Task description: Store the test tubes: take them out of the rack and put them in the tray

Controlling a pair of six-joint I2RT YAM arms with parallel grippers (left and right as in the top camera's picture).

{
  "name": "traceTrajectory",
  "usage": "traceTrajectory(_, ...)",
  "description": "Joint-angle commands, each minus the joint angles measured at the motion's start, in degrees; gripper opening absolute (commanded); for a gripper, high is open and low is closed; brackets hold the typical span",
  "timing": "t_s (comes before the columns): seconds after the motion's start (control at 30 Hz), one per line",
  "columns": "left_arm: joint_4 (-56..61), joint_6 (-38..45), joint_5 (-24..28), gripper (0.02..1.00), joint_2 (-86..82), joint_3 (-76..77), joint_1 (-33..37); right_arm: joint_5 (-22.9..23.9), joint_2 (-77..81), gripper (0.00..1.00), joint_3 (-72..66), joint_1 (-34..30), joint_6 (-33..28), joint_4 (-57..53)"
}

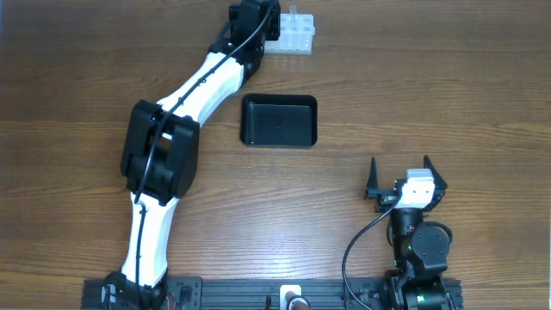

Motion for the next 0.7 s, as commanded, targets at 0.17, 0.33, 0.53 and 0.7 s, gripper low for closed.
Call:
traceTrajectory(0.17, 2.64, 2.16, 0.66, 0.606, 2.05, 1.6, 0.09, -0.24, -0.52, 0.991, -0.35, -0.04, 0.26, -0.2)
traceTrajectory(0.33, 4.09, 2.12, 0.7, 0.577, 2.84, 1.62, 0.09, -0.24, -0.52, 0.991, -0.35, -0.04, 0.26, -0.2)
traceTrajectory(0.53, 4.46, 2.14, 0.68, 0.527, 4.48, 2.69, 0.09, -0.24, -0.52, 0.991, -0.35, -0.04, 0.26, -0.2)
traceTrajectory(0.7, 4.44, 2.12, 0.72, 0.483, 6.23, 4.87, 0.09, -0.24, -0.52, 0.991, -0.35, -0.04, 0.26, -0.17)
